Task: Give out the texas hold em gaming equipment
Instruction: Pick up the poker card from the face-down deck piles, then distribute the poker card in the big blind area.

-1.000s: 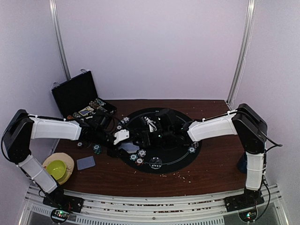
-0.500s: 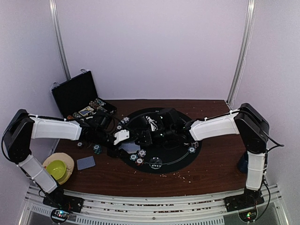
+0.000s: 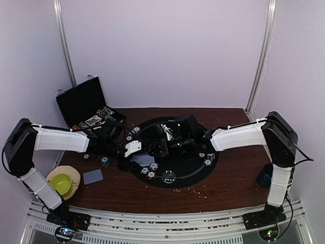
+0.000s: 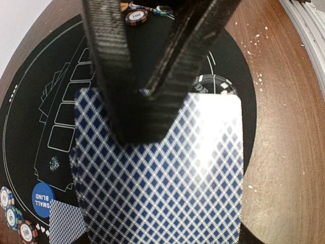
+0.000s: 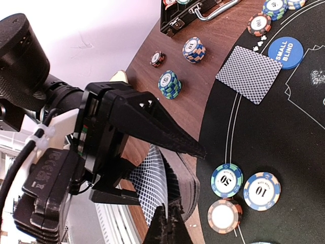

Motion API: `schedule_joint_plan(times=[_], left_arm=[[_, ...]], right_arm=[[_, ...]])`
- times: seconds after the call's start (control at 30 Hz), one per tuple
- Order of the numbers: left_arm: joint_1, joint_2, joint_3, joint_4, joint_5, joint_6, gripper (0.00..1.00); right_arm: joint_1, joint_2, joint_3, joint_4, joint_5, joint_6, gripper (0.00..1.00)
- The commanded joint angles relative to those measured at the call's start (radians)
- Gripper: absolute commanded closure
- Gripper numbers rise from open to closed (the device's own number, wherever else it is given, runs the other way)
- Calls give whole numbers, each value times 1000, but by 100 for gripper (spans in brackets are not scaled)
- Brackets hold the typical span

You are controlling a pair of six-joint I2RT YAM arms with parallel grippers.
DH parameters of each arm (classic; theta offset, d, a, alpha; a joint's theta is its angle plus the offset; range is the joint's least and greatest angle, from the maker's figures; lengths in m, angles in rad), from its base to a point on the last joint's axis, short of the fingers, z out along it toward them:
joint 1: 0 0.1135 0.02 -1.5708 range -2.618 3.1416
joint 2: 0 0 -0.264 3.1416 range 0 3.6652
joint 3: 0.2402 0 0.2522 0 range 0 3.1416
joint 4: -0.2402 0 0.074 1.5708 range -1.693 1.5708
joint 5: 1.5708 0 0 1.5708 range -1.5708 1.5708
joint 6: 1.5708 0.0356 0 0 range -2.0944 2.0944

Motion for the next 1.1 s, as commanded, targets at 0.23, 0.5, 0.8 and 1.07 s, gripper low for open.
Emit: schedule_joint_plan(times=[0.23, 0.5, 0.8, 1.07], left_arm=[[2, 18, 24, 8, -2, 6, 48], [1, 24, 24, 19, -25, -6, 49], [1, 25, 27, 20, -31, -7, 49], [2, 26, 27, 20, -33, -8, 49]], right_arm=[[-60, -142, -50, -80, 21, -42, 100], [-74, -143, -60, -70, -1, -29, 100], [-184, -269, -131, -62, 14, -35, 100], [-348, -339, -212, -21, 68, -2, 100]])
